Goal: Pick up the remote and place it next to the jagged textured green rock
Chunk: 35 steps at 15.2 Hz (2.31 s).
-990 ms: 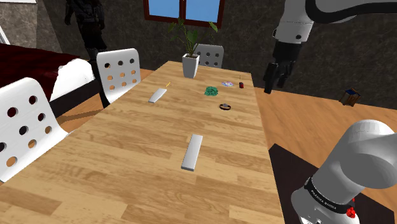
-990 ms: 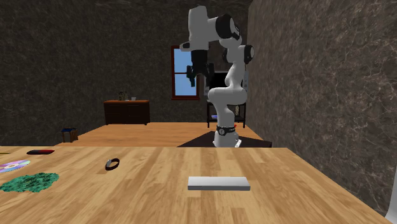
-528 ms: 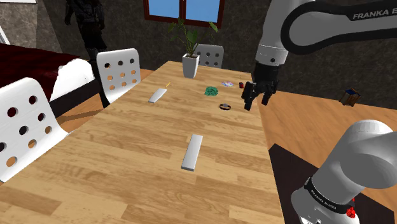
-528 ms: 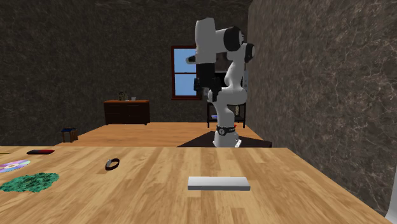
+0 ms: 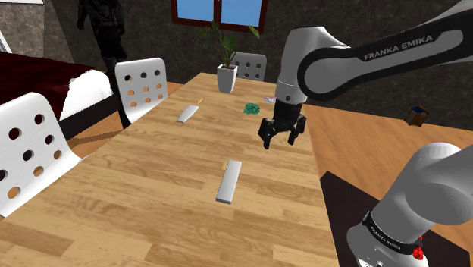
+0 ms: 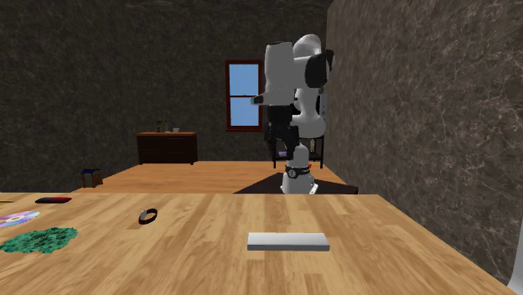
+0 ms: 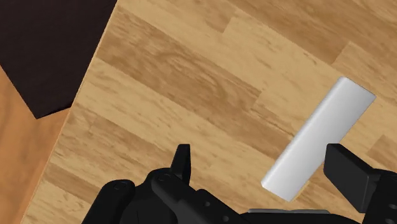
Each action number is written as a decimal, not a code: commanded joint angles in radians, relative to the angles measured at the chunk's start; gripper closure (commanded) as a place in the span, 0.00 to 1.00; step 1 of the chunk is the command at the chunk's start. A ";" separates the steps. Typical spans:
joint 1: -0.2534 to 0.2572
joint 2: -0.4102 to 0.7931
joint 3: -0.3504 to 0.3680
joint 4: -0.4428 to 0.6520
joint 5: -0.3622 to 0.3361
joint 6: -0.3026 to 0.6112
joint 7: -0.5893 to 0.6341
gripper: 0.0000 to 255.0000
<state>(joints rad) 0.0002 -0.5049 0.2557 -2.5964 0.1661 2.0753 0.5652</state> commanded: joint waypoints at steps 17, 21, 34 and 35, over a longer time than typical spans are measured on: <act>-0.023 0.713 0.150 0.247 -0.286 0.476 0.705 0.00; -0.010 0.765 0.132 0.246 -0.325 0.524 0.733 0.00; -0.003 0.785 0.123 0.247 -0.341 0.542 0.744 1.00; -0.003 0.785 0.123 0.247 -0.341 0.542 0.744 1.00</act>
<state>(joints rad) -0.0030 0.2801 0.3790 -2.3488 -0.1743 2.6170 1.3093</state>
